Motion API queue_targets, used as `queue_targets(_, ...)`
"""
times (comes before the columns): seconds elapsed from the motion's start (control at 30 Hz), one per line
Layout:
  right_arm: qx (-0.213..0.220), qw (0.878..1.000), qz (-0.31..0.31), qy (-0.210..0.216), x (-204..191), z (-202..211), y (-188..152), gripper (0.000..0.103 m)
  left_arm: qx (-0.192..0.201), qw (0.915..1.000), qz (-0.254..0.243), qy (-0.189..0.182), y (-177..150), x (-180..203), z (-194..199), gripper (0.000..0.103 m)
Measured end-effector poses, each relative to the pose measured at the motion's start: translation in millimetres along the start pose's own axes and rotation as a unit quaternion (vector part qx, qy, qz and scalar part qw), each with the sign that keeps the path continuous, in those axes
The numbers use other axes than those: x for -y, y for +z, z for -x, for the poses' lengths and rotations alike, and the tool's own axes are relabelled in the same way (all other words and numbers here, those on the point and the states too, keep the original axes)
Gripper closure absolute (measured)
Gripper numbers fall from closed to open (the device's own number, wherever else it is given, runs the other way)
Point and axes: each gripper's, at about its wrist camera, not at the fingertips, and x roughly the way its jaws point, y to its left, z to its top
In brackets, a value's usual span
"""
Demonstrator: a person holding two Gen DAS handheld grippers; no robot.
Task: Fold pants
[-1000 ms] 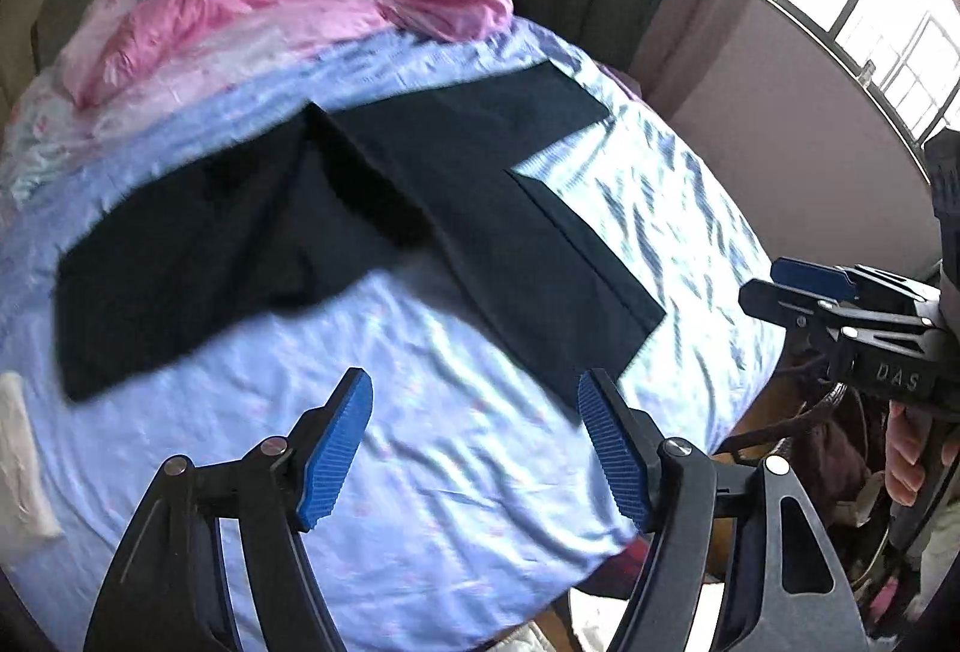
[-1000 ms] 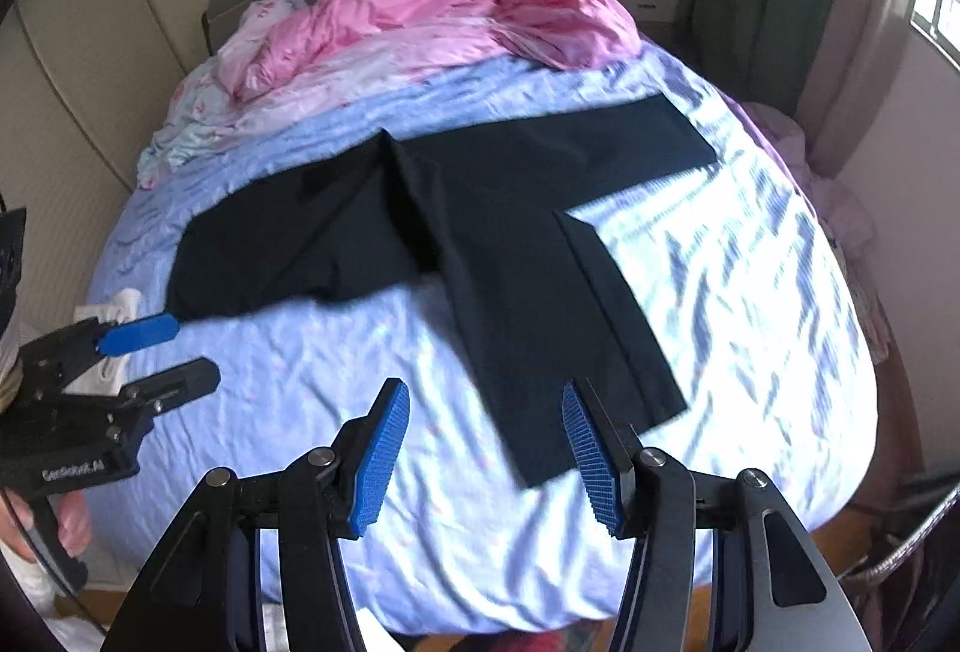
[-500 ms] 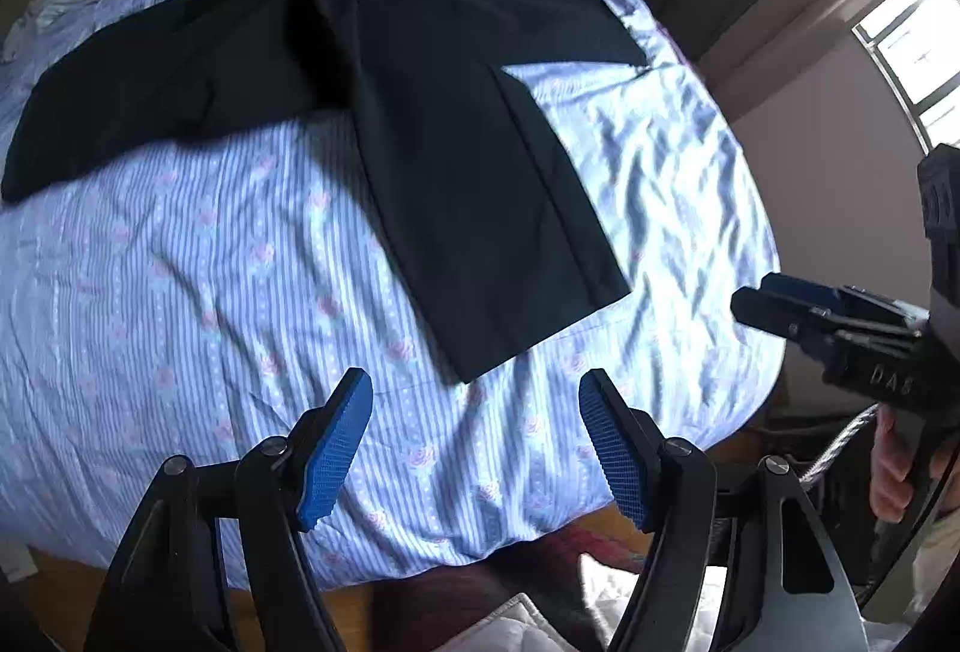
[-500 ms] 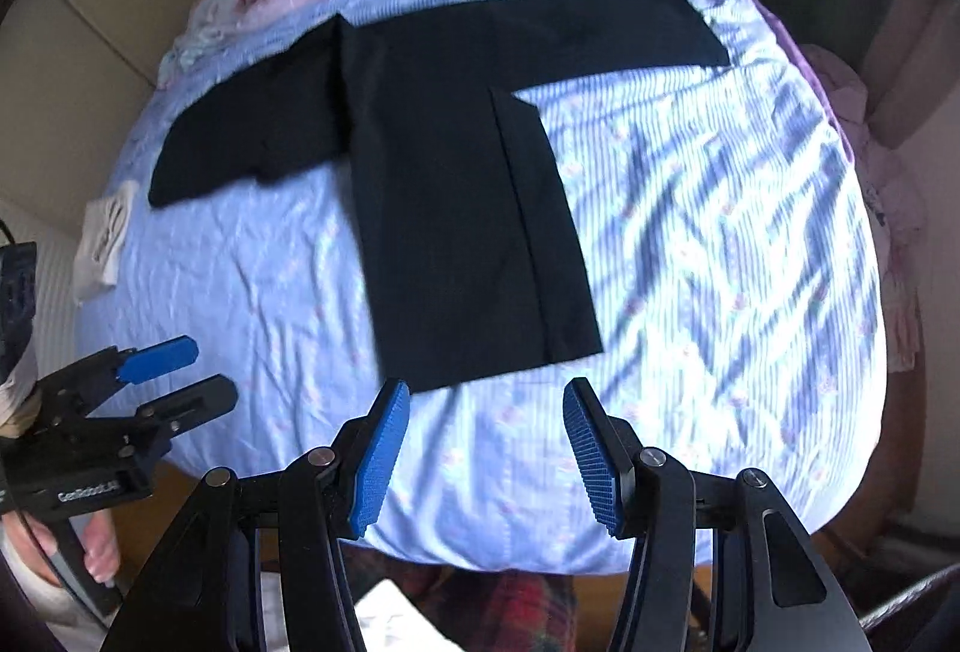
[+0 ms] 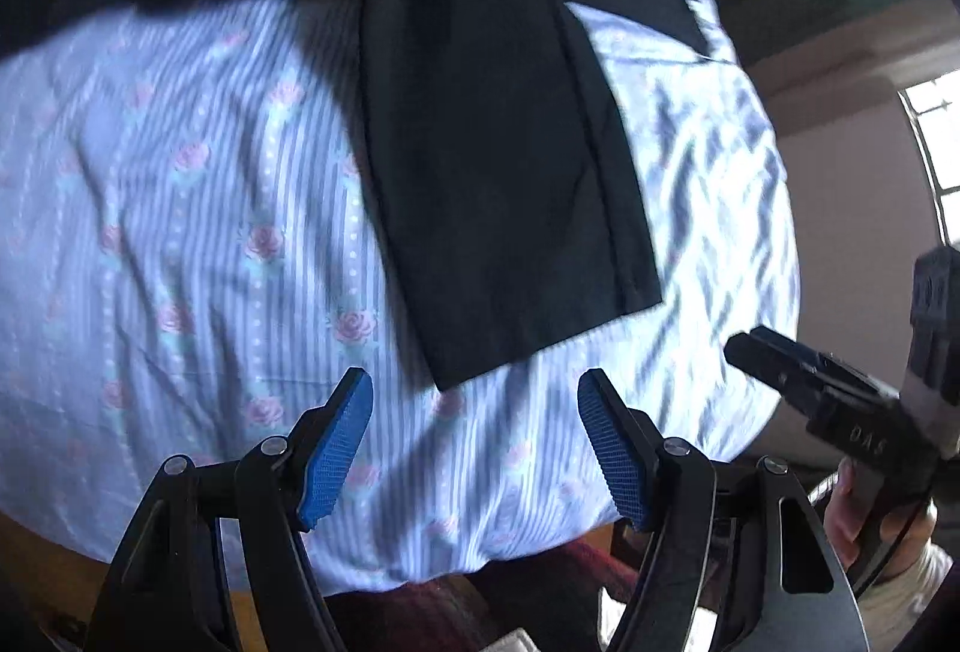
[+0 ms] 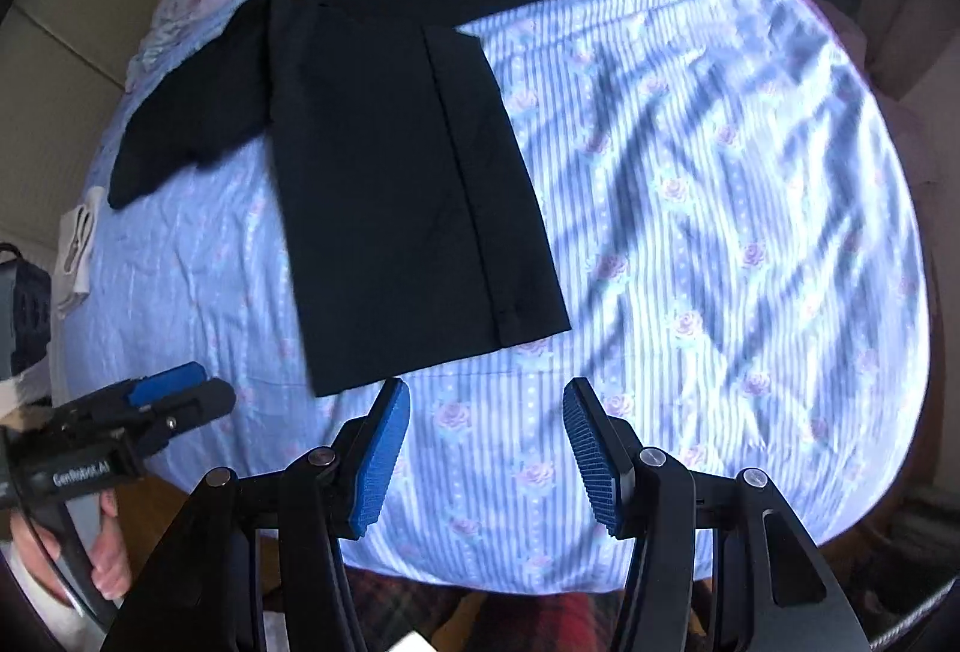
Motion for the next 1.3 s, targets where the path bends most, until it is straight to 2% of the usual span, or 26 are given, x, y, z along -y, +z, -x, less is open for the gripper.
queue_targets(0.23,-0.038,0.999,0.016,0.008,23,-44,20,0.049,-0.015,0.9982,0.059,0.004,5,-8,-45,0.037)
queue_targets(0.4,-0.052,0.998,0.028,0.022,30,-63,31,0.049,-0.026,0.9927,0.118,-0.001,6,-18,-71,0.040)
queue_targets(0.57,-0.071,0.996,0.038,0.030,34,-87,42,0.050,-0.027,0.9900,0.138,0.014,11,-15,-88,0.039)
queue_targets(0.67,-0.094,0.994,0.035,0.036,35,-104,44,0.055,-0.023,0.9877,0.153,0.022,15,-10,-94,0.040)
queue_targets(0.7,-0.099,0.994,0.032,0.040,35,-107,45,0.056,-0.021,0.9868,0.159,0.023,15,-9,-94,0.044)
queue_targets(0.73,-0.102,0.993,0.029,0.044,35,-109,45,0.058,-0.020,0.9855,0.167,0.024,16,-4,-97,0.054)
queue_targets(0.77,-0.105,0.993,0.024,0.051,36,-110,46,0.065,-0.019,0.9846,0.172,0.026,17,-1,-98,0.060)
queue_targets(0.8,-0.109,0.992,0.017,0.063,36,-111,47,0.074,-0.019,0.9842,0.174,0.025,18,1,-97,0.074)
queue_targets(0.83,-0.114,0.991,0.011,0.072,38,-112,47,0.078,-0.023,0.9844,0.173,0.025,20,2,-96,0.086)
queue_targets(0.87,-0.116,0.991,0.011,0.069,40,-111,48,0.087,-0.024,0.9845,0.172,0.019,21,5,-94,0.087)
queue_targets(0.9,-0.118,0.990,0.012,0.070,42,-110,49,0.090,-0.023,0.9847,0.173,0.011,24,9,-92,0.092)
queue_targets(1.0,-0.111,0.990,0.002,0.089,48,-95,52,0.094,0.002,0.9876,0.157,-0.008,33,28,-70,0.097)
queue_targets(1.17,-0.064,0.992,0.003,0.110,54,-48,63,0.096,0.072,0.9927,0.092,-0.029,62,80,-9,0.097)
queue_targets(1.3,0.001,0.991,-0.022,0.129,70,1,92,0.096,0.146,0.9882,0.024,-0.039,110,131,44,0.097)
